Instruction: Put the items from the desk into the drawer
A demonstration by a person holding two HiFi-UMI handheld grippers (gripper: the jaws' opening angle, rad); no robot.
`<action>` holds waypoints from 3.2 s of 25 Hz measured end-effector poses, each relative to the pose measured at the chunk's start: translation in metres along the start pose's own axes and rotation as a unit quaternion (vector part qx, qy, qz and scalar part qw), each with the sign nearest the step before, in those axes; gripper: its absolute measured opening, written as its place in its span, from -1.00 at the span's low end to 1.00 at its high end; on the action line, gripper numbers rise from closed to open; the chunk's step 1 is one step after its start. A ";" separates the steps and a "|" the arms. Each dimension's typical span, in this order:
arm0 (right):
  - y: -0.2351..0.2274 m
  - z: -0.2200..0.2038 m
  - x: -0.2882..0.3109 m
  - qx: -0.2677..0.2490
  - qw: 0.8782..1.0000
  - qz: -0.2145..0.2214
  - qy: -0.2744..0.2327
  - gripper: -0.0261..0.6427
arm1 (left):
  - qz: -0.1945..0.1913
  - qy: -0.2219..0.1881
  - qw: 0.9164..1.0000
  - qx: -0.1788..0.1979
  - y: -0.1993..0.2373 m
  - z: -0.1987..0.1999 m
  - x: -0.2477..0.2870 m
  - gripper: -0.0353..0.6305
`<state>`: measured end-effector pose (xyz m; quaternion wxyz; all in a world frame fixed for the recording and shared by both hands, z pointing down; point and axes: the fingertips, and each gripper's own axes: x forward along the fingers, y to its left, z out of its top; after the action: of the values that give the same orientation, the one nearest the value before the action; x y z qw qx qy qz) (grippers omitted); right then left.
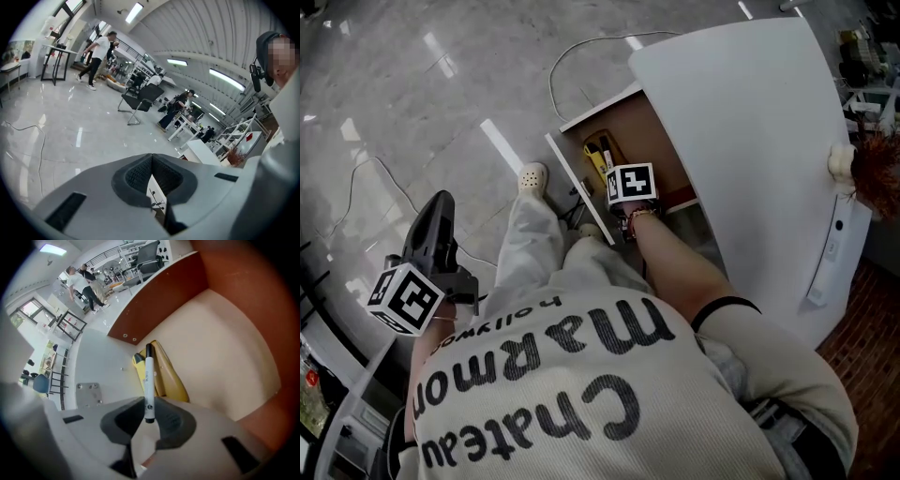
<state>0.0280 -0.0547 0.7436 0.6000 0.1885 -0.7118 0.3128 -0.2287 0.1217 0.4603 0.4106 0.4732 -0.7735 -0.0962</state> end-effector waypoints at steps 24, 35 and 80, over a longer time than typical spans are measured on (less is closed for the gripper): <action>-0.016 -0.009 0.031 -0.050 0.997 -0.018 0.049 -0.64 | 0.030 -0.007 0.999 -0.028 0.017 -0.021 -0.003 -0.89; -0.009 -0.002 0.008 -0.067 0.996 -0.011 0.049 -0.45 | 0.004 -0.019 1.000 -0.016 -0.009 -0.003 -0.003 -0.89; 0.029 0.088 -0.509 0.033 0.853 0.169 -0.492 -0.91 | -0.254 -0.146 0.947 0.134 -0.313 0.070 -0.057 -0.89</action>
<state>0.0510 -0.1472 0.2349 0.1024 0.2147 -0.9242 0.2987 -0.0629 -0.0161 0.2163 0.1877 0.6850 -0.6853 -0.1607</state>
